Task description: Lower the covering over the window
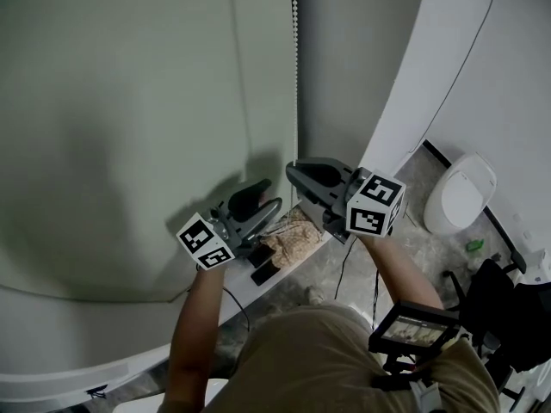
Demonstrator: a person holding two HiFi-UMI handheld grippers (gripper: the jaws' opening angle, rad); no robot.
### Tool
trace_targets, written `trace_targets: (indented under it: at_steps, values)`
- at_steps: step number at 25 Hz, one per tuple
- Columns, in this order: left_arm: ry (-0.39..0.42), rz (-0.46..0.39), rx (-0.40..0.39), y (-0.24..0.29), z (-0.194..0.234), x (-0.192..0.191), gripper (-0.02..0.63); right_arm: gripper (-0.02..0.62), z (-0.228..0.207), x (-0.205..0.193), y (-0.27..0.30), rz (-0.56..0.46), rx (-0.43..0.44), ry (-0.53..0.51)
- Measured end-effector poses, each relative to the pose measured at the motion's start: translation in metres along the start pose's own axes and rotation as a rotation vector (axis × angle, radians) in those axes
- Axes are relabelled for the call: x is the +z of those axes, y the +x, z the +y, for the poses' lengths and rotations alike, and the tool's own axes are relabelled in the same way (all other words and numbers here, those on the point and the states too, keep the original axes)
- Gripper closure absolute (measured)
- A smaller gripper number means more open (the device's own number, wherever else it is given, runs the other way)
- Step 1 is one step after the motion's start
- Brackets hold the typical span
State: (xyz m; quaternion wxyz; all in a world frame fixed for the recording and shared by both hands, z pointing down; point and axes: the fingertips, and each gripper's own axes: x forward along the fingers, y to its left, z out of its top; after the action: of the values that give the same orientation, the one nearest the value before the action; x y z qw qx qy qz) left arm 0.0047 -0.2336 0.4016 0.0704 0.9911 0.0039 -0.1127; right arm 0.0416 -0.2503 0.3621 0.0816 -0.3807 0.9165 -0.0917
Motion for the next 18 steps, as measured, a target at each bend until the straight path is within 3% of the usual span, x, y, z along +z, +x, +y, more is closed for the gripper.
trace_targets:
  at_steps: [3,7,13,16,18]
  values:
    - [0.04,-0.053,0.029,0.004,0.01,0.037,0.433,0.588,0.002,-0.041,0.011,0.102,0.001,-0.013]
    - [0.137,-0.023,0.054,0.021,0.01,0.067,0.437,0.588,0.001,-0.089,0.014,0.18,0.001,0.029]
    - [0.23,0.065,0.072,0.041,0.01,0.069,0.456,0.588,0.0,-0.095,0.015,0.18,0.009,0.035]
    - [0.224,0.072,0.107,0.04,0.016,0.062,0.555,0.588,0.003,-0.097,0.015,0.18,0.013,0.048]
    - [0.206,0.054,0.117,0.04,0.015,0.059,0.574,0.588,0.005,-0.098,0.014,0.186,0.013,0.052]
